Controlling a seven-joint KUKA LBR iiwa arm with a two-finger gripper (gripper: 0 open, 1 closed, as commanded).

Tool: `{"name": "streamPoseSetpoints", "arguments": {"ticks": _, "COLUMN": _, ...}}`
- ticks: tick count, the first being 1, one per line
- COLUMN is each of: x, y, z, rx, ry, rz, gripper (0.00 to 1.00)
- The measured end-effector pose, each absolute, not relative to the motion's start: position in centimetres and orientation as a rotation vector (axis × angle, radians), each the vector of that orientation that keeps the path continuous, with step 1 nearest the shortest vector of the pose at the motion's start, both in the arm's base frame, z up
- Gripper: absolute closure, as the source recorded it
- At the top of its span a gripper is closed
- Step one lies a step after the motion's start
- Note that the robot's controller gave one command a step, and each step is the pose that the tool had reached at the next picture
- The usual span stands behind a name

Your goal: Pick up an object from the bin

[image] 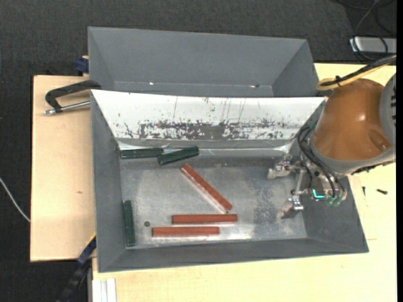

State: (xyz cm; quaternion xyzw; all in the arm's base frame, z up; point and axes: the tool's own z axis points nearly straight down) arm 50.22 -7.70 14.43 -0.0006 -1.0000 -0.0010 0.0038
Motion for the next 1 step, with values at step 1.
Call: {"name": "streamPoseSetpoints", "arguments": {"ticks": 1, "x": 50.42, "y": -7.68, "z": 14.79, "rx": 0.001, "ry": -3.142, "rz": -0.001, "gripper": 0.00}}
